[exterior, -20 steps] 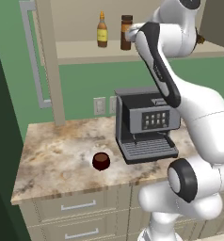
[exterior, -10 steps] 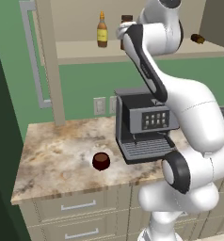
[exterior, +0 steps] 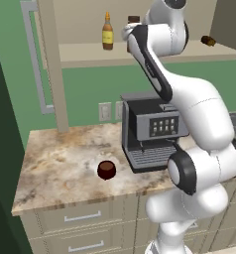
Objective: Pick the cinnamon and honey bottle from the cabinet and place them next to the mug.
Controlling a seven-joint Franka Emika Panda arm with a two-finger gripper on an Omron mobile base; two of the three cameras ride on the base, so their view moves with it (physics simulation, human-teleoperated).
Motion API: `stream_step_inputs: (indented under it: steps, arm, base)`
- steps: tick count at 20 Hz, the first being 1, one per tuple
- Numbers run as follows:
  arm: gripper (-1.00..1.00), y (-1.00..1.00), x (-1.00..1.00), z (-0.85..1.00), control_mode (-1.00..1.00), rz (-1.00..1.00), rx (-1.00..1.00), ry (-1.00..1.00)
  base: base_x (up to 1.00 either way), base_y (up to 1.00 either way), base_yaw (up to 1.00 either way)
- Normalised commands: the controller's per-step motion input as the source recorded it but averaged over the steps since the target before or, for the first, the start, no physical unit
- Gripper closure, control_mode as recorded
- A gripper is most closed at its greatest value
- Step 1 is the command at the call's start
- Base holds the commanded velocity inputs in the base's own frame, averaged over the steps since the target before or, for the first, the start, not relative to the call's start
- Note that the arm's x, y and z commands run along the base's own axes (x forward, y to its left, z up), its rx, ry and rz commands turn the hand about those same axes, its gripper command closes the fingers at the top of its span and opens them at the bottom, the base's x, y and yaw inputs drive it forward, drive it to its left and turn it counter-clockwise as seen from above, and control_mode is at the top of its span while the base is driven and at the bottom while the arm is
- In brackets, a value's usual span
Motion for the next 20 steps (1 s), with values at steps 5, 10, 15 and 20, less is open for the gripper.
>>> stream_step_inputs:
  steps: [5,10,15,20]
  arm:
    - [-1.0,-0.3,0.12,-0.03,-1.0,0.0,0.0,0.0]
    - [-1.0,-0.12,0.05,0.0,-1.0,0.07,0.05,-0.02]
    - [-1.0,0.0,0.03,0.0,-1.0,0.11,0.08,-0.01]
    - [-1.0,0.0,0.2,0.0,-1.0,0.07,0.02,-0.02]
  base:
    - [0.0,0.0,0.0]
    - [0.0,0.0,0.0]
    - [0.0,0.0,0.0]
    - [0.0,0.0,0.0]
